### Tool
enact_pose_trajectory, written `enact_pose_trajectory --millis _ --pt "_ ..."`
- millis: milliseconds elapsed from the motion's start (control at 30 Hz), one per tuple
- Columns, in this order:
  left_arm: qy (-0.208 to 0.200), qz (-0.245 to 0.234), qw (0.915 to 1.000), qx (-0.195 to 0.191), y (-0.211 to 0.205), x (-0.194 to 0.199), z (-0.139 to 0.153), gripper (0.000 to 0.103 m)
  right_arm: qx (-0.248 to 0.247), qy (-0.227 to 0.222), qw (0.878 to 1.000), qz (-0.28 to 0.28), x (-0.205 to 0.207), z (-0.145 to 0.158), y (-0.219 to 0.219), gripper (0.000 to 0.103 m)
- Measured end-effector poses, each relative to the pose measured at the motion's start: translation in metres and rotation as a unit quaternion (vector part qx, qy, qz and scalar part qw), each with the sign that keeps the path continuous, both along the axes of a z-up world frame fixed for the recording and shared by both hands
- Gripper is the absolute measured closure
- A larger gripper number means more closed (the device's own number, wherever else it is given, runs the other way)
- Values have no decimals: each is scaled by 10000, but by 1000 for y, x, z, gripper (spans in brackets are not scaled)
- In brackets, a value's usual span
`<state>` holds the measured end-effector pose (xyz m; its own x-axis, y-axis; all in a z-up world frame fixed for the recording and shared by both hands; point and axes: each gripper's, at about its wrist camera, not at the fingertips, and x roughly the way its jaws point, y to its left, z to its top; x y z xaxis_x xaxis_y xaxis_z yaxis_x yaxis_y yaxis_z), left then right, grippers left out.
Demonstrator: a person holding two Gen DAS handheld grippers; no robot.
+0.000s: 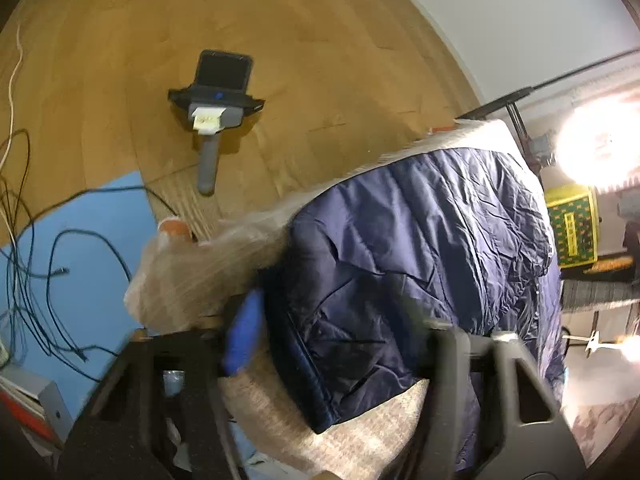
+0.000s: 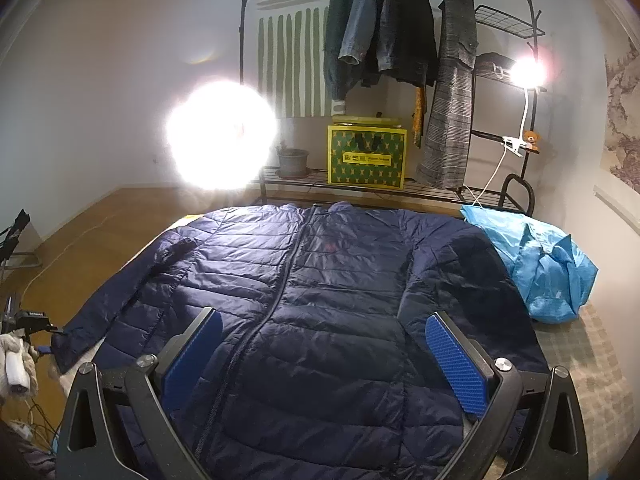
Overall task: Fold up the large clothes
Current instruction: 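Grasp the jacket sleeve with the left gripper and lift it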
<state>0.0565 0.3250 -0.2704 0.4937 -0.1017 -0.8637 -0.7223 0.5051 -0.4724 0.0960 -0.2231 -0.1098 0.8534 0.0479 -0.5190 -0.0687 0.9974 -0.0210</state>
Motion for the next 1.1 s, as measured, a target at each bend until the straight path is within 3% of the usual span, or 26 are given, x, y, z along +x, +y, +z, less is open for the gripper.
enact_pose_trajectory --millis 33,167,300,500,700,900,1100 --pt "9 -30 10000 90 -1 3 2 88 10 12 10000 -16 -1 0 -2 0" --pt "-297 -14 9982 525 -9 7 30 93 98 99 9999 -70 -2 0 -10 0" --pt "-783 -363 9907 1055 -31 18 80 95 159 154 9997 -85 -1 -2 -17 3" --pt "-1605 -1266 9691 1379 -98 49 155 95 244 395 9989 40 11 -8 -19 21" --pt "-2186 -2290 9403 1249 -197 98 198 95 390 598 9973 197 32 -11 -21 39" --pt "-2215 -3348 9089 1131 -323 163 200 95 520 776 9954 224 61 -16 -31 53" --pt "-1933 -3981 8926 863 -425 207 167 95 816 1024 9914 41 86 -28 -52 56"
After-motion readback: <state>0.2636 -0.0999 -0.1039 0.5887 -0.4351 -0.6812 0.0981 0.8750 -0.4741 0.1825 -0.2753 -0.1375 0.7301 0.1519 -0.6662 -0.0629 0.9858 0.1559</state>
